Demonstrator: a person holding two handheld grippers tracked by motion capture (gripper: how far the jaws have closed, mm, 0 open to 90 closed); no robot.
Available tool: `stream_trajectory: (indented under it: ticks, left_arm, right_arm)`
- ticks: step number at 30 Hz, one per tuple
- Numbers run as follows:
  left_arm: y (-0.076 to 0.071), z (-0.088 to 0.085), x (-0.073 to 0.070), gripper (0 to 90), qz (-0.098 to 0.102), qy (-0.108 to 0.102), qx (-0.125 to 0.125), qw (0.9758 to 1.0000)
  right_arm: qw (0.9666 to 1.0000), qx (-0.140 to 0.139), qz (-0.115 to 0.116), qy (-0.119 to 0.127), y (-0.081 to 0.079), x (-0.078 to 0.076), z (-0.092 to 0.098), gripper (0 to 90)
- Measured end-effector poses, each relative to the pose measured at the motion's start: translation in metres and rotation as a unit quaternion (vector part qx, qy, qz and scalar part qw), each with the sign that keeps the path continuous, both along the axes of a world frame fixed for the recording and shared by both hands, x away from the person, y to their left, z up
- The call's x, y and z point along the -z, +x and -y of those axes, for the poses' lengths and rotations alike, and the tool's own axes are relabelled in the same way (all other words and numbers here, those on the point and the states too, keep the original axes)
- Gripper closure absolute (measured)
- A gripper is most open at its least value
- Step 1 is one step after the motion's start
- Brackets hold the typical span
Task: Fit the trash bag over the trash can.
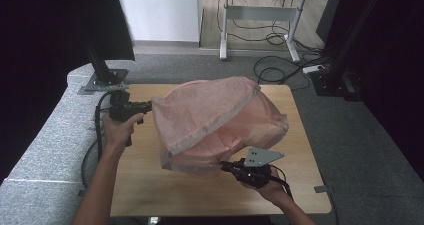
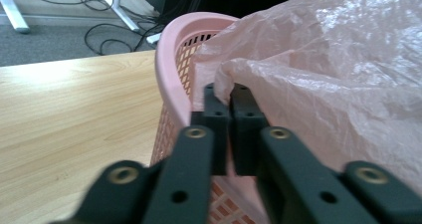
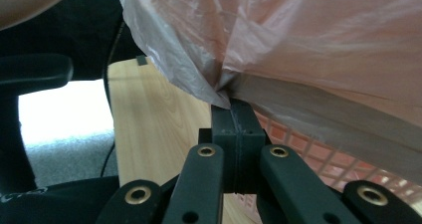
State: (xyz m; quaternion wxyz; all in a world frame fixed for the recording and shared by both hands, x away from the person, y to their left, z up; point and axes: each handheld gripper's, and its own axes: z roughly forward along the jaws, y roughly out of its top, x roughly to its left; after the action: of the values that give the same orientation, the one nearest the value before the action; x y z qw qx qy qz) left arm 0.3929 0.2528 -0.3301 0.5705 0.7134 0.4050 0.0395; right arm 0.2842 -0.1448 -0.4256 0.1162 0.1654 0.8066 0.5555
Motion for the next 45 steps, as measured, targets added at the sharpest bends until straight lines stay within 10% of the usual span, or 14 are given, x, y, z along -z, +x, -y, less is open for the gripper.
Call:
stream_trajectory:
  ticks: [14, 22, 33, 45]
  left_arm:
    - [-0.053, -0.024, -0.031, 44.5, 0.037, -0.017, -0.032, 0.9986]
    - [-0.055, 0.005, -0.024, 33.7, -0.006, 0.006, 0.000, 1.0000]
    - [-0.050, 0.013, -0.015, 89.6, 0.006, 0.015, 0.030, 0.9994]
    - [-0.020, 0.003, -0.018, 89.9, 0.029, 0.010, -0.007, 0.9995]
  right_arm:
    - [0.9995, 0.028, 0.000, -0.013, -0.003, -0.002, 0.000, 89.7]
    - [0.9994, 0.032, 0.004, -0.015, -0.003, -0.003, -0.002, 89.6]
    - [0.9992, 0.029, 0.017, -0.021, -0.008, -0.004, -0.005, 89.4]
    - [0.9998, -0.009, 0.017, -0.002, -0.016, -0.004, -0.016, 88.1]
